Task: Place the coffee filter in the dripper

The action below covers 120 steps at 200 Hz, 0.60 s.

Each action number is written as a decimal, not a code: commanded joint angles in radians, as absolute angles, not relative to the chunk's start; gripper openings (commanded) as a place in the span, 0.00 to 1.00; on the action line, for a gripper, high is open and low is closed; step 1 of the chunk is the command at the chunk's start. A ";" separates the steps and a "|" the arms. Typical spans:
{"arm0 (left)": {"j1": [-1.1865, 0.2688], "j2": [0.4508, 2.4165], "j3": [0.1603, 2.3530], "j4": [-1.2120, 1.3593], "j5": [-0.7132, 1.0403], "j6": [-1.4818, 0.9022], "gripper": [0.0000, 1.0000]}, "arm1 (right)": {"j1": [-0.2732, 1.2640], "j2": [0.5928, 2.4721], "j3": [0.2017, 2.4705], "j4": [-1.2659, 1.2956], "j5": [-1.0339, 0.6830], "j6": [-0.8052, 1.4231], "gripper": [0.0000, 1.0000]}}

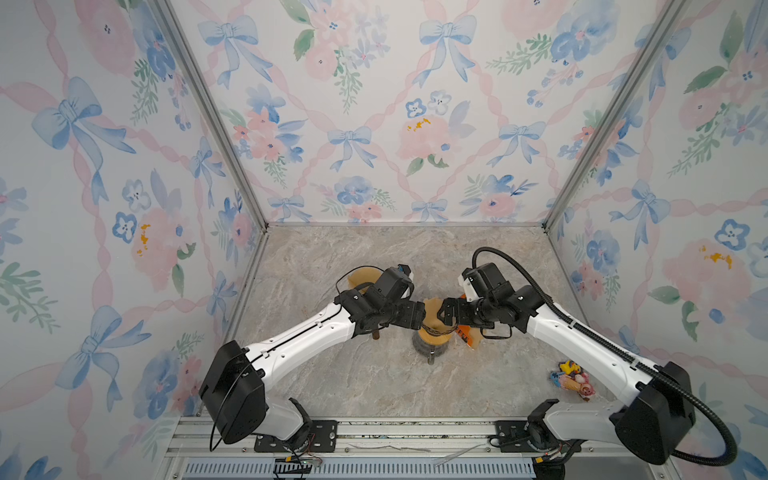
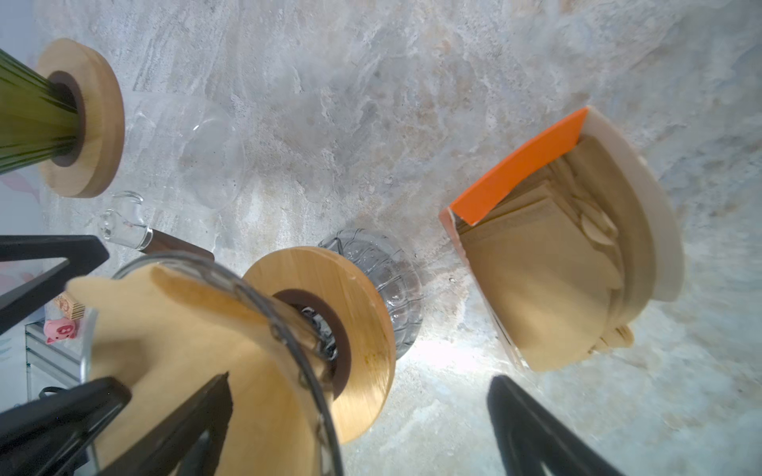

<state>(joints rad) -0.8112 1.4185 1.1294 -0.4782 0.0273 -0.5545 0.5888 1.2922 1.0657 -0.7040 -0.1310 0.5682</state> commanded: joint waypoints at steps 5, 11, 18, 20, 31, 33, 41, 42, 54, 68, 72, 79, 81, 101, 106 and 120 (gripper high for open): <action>-0.816 1.362 1.157 -0.487 0.044 -0.570 0.87 | 0.580 1.228 1.107 -0.750 -0.143 0.556 0.99; -0.816 1.353 1.158 -0.488 0.046 -0.571 0.87 | 0.579 1.218 1.109 -0.756 -0.141 0.555 0.99; -0.816 1.344 1.158 -0.487 0.050 -0.573 0.88 | 0.578 1.208 1.111 -0.761 -0.140 0.552 0.98; -0.816 1.341 1.158 -0.486 0.051 -0.574 0.88 | 0.579 1.204 1.112 -0.763 -0.140 0.552 0.98; -0.815 1.321 1.158 -0.488 0.054 -0.575 0.88 | 0.578 1.188 1.116 -0.772 -0.138 0.548 0.98; -0.814 1.317 1.158 -0.488 0.054 -0.575 0.89 | 0.578 1.184 1.119 -0.774 -0.137 0.547 0.98; -0.814 1.299 1.157 -0.487 0.053 -0.577 0.93 | 0.578 1.167 1.121 -0.781 -0.131 0.543 0.98; -0.814 1.296 1.157 -0.487 0.052 -0.577 0.94 | 0.578 1.165 1.121 -0.781 -0.130 0.543 0.98; -0.812 1.267 1.155 -0.488 0.048 -0.576 0.98 | 0.578 1.133 1.124 -0.782 -0.123 0.537 0.98; -0.806 1.230 1.155 -0.488 0.043 -0.568 0.98 | 0.577 1.096 1.127 -0.785 -0.108 0.531 0.99; -0.803 1.219 1.155 -0.487 0.043 -0.566 0.98 | 0.577 1.084 1.128 -0.788 -0.103 0.529 0.99; -0.796 1.200 1.155 -0.487 0.037 -0.564 0.98 | 0.577 1.068 1.131 -0.791 -0.094 0.525 0.99; -0.795 1.195 1.155 -0.487 0.036 -0.563 0.98 | 0.577 1.063 1.132 -0.793 -0.093 0.522 0.99; -0.778 1.140 1.158 -0.489 0.031 -0.537 0.98 | 0.574 1.025 1.138 -0.807 -0.058 0.515 0.96; -0.774 1.126 1.158 -0.489 0.027 -0.529 0.98 | 0.572 1.020 1.140 -0.811 -0.046 0.515 0.96; -0.764 1.086 1.155 -0.488 0.002 -0.514 0.98 | 0.571 1.001 1.142 -0.811 -0.022 0.510 0.96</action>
<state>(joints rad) -0.7826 1.1461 1.1358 -0.4782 0.0380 -0.5583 0.5846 1.0275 1.1126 -0.7715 -0.0860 0.5320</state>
